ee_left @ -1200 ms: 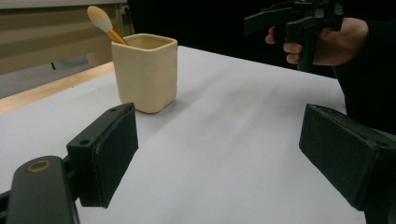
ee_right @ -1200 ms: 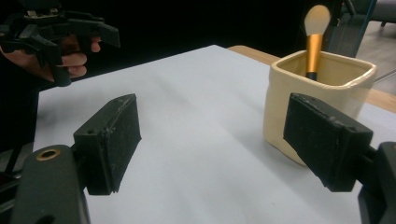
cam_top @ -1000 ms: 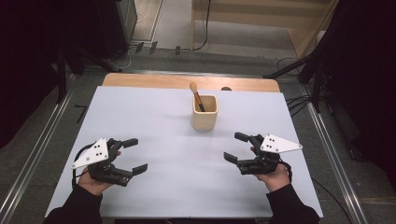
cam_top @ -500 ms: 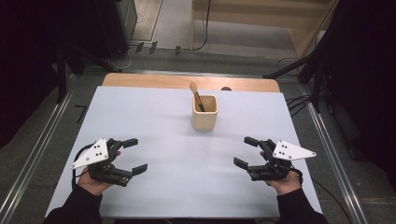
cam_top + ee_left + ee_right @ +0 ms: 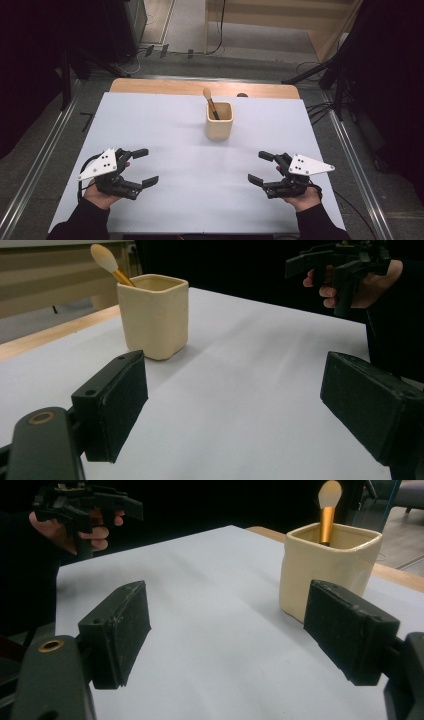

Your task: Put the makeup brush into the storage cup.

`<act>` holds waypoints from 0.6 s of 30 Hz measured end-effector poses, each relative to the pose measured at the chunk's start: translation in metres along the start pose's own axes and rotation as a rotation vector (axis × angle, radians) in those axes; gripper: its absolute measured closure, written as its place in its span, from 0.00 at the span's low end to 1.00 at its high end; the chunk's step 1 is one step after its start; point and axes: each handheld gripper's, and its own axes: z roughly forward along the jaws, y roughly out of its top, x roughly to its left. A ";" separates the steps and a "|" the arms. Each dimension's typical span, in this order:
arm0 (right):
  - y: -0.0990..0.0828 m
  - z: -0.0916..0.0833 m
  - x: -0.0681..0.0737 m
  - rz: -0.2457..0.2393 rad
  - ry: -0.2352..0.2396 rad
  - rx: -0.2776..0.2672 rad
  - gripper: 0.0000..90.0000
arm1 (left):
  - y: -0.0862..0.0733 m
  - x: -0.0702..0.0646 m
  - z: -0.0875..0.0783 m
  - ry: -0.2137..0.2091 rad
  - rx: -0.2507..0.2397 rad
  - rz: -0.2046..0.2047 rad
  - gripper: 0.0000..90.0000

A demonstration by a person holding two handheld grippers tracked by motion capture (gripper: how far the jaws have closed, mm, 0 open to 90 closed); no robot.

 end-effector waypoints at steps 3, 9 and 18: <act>0.000 0.001 0.001 -0.008 0.003 -0.004 0.22 | 0.000 0.000 0.000 -0.001 0.000 0.000 0.14; 0.000 0.000 0.000 -0.007 0.002 -0.008 0.22 | 0.000 0.000 0.000 -0.004 0.002 -0.001 0.14; 0.001 0.000 0.001 -0.010 0.003 -0.009 0.22 | 0.000 0.000 0.001 -0.004 0.000 -0.003 0.14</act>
